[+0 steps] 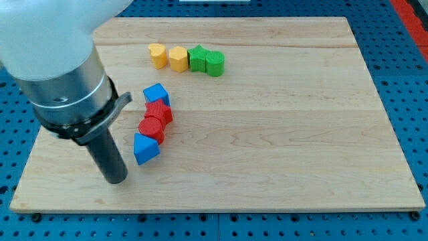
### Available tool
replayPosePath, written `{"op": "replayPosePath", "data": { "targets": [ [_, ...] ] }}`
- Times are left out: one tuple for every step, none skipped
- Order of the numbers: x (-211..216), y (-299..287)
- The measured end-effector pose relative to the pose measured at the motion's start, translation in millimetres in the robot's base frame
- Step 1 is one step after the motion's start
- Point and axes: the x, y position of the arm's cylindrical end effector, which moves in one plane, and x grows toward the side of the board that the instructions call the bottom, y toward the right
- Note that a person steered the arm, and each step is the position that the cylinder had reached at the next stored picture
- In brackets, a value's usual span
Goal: Separate the red circle from the blue triangle and red star
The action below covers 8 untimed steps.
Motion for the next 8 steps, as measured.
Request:
{"op": "replayPosePath", "data": {
  "targets": [
    [-5, -42],
    [-19, -48],
    [-62, -47],
    [-75, -31],
    [-75, -11],
    [-75, 20],
    [-76, 50],
    [-75, 68]
  ]
}}
